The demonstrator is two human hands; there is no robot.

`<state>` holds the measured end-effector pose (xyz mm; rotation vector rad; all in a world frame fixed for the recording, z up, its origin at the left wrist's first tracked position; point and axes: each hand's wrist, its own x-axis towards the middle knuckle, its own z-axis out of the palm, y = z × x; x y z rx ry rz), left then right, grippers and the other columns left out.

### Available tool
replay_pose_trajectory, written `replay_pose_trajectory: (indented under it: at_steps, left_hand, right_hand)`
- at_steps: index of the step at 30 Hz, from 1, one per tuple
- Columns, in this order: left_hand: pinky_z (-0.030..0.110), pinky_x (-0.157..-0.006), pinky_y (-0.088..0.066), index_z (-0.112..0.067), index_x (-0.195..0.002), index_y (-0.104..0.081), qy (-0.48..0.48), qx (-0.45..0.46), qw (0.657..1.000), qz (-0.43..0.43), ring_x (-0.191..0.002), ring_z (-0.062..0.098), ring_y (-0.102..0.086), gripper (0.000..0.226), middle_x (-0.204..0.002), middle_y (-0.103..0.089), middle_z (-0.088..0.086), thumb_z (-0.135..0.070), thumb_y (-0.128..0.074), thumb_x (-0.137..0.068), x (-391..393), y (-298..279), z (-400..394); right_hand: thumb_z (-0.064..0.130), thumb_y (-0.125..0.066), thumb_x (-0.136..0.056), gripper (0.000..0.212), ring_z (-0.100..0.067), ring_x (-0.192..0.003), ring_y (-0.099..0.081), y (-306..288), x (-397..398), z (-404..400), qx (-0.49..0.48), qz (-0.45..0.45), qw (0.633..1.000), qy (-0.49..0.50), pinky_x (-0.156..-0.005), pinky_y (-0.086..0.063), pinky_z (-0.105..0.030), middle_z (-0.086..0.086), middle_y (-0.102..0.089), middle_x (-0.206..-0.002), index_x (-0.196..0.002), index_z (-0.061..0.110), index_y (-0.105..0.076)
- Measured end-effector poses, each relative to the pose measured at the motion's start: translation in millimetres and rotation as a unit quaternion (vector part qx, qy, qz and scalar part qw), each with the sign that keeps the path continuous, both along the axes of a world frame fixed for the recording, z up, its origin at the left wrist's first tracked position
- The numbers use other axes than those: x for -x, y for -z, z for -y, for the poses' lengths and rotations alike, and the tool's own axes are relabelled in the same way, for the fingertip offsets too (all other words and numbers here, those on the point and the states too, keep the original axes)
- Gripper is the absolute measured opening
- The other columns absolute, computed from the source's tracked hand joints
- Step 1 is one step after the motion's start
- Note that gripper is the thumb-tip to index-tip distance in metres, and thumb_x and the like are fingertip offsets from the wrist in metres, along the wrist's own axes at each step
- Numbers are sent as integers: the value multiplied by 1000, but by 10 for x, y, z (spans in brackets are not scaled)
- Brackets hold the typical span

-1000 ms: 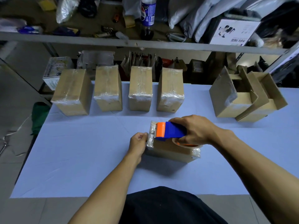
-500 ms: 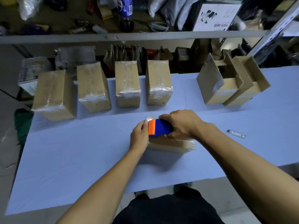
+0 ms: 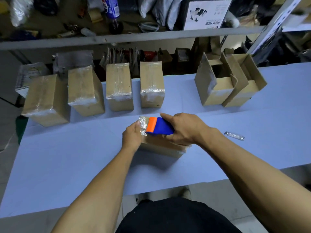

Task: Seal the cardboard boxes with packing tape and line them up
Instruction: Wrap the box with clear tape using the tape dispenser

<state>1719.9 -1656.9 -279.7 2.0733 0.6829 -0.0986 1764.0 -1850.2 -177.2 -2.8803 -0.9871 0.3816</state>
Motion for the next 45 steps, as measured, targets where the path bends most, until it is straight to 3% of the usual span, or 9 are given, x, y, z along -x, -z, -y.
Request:
replay_pose_trajectory:
  at_steps: [9,17,19,21,23,25,31,41,45]
  left_hand:
    - [29,-83,-38,-12,-122,-66,-22,-43,999,21,-111,35,-58,37,-118,-68,13,-27,-38,-106,50,-132,123]
    - [41,-116,-27,-9,-151,-34,-5,-199,979,47,-145,29,-29,49,-156,-36,11,-20,-45,-104,24,-163,257]
    - [44,-120,-20,-4,-150,-33,164,-291,936,116,-150,27,-20,53,-158,-31,11,-25,-39,-103,62,-194,300]
    - [44,-122,-11,-3,-152,-29,379,-342,847,151,-150,26,-15,69,-161,-24,12,-47,-30,-99,118,-240,302]
    - [39,-122,4,-4,-155,-14,524,-365,764,98,-151,23,0,91,-163,-5,10,-68,-30,-93,124,-290,353]
    - [39,-118,15,-8,-156,4,564,-394,726,25,-150,21,16,109,-161,16,7,-81,-32,-84,120,-256,518]
    - [54,-118,6,-17,-157,7,464,-379,800,11,-147,13,24,115,-162,22,-4,-84,-42,-78,129,-38,899]
    - [52,-119,7,-22,-157,8,457,-361,813,-4,-147,9,22,117,-159,22,-12,-86,-44,-74,121,-131,908]
    - [56,-117,9,-27,-157,6,462,-326,824,-27,-149,12,20,121,-164,15,-9,-92,-38,-65,105,-189,948]
  right_hand:
    - [56,-57,-80,56,-21,-95,-59,177,158,1084,-64,-38,996,56,-75,-50,-34,9,-64,-108,-132,44,-39]
    - [53,-59,-81,49,-23,-90,-60,440,181,1308,-102,-39,992,63,-69,-49,-33,6,-65,-104,-126,41,-43]
    - [51,-59,-81,51,-24,-92,-61,472,159,1326,-99,-34,993,58,-67,-47,-32,6,-65,-105,-128,40,-42]
    - [51,-59,-80,53,-25,-93,-61,507,133,1336,-101,-32,993,53,-68,-47,-32,5,-65,-106,-129,39,-43]
    - [51,-60,-80,54,-25,-94,-61,527,99,1340,-107,-33,992,51,-67,-46,-32,5,-66,-107,-130,40,-42]
    - [50,-61,-79,55,-25,-94,-61,538,80,1342,-110,-32,992,48,-66,-43,-31,6,-66,-107,-130,41,-42]
    - [52,-61,-81,56,-23,-91,-61,567,166,1418,-145,-47,987,55,-68,-48,-32,6,-65,-105,-131,41,-40]
    - [55,-61,-81,56,-22,-90,-62,547,297,1923,-144,-63,985,74,-73,-52,-37,6,-64,-98,-131,41,-40]
    - [74,-56,-80,85,-23,-101,-60,615,330,1921,-106,-66,989,74,-77,-48,-34,3,-61,-109,-151,38,-25]
